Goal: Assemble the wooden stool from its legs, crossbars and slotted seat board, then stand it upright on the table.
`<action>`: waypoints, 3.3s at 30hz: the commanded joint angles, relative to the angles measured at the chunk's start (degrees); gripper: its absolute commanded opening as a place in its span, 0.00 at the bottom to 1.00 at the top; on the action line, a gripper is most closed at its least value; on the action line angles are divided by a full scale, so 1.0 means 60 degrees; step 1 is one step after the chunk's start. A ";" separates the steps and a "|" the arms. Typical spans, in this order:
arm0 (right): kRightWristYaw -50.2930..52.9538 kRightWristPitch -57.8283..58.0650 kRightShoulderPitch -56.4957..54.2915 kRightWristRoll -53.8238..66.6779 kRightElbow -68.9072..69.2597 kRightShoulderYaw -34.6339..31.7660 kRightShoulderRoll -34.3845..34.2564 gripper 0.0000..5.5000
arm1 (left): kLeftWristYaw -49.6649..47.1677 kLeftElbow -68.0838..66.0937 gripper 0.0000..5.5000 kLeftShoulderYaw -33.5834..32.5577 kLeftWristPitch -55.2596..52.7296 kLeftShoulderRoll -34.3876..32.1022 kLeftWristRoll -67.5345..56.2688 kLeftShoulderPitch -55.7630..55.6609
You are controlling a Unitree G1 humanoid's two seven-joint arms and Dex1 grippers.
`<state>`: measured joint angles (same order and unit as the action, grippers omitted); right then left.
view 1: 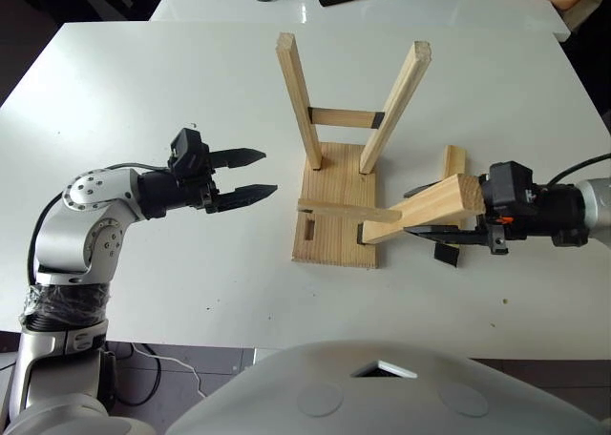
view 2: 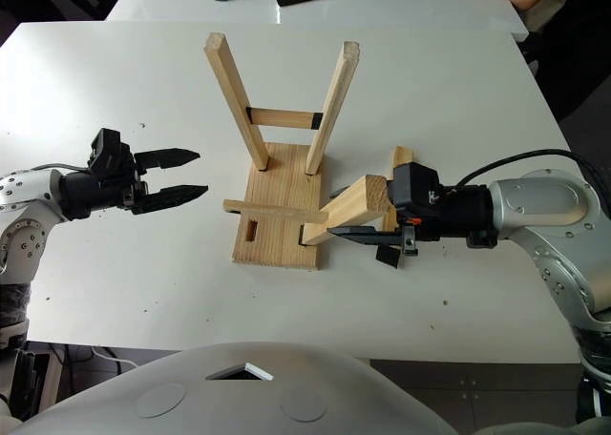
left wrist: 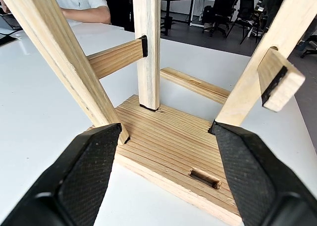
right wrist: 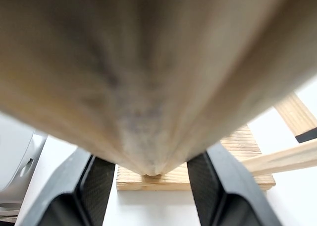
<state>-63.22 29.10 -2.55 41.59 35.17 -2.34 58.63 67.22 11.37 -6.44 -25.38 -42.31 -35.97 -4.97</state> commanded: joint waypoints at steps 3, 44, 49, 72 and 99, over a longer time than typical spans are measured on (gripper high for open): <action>-0.0559 0.0858 -0.1340 -0.1141 -0.0957 0.2079 0.0045 0.36 | -0.0157 0.0134 0.63 0.0046 -0.0058 0.0042 0.0026 -0.0077; 0.6932 0.3488 0.4507 -0.2600 0.1773 -0.0746 -0.3216 0.72 | -0.0186 0.0364 0.63 -0.1091 0.0281 -0.0463 0.0384 0.2201; 0.8950 0.4769 0.5164 -0.2588 0.3281 -0.1161 -0.5089 0.82 | 0.0761 0.0168 0.63 -0.1680 0.1617 -0.1375 0.1565 0.4619; 0.9967 0.4968 0.4990 -0.3757 0.1988 -0.0838 -0.6780 0.82 | 0.0122 0.1778 0.63 0.1119 0.1477 -0.0209 0.1611 0.4870; 0.9687 0.3221 0.4599 -0.4626 0.0423 -0.0379 -0.7112 0.37 | 0.0586 0.1584 0.63 -0.1162 0.0132 -0.1042 -0.0559 0.4113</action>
<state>-5.72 49.96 25.72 14.72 38.70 -4.77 16.66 69.29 22.92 -13.66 -25.07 -46.76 -40.93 20.66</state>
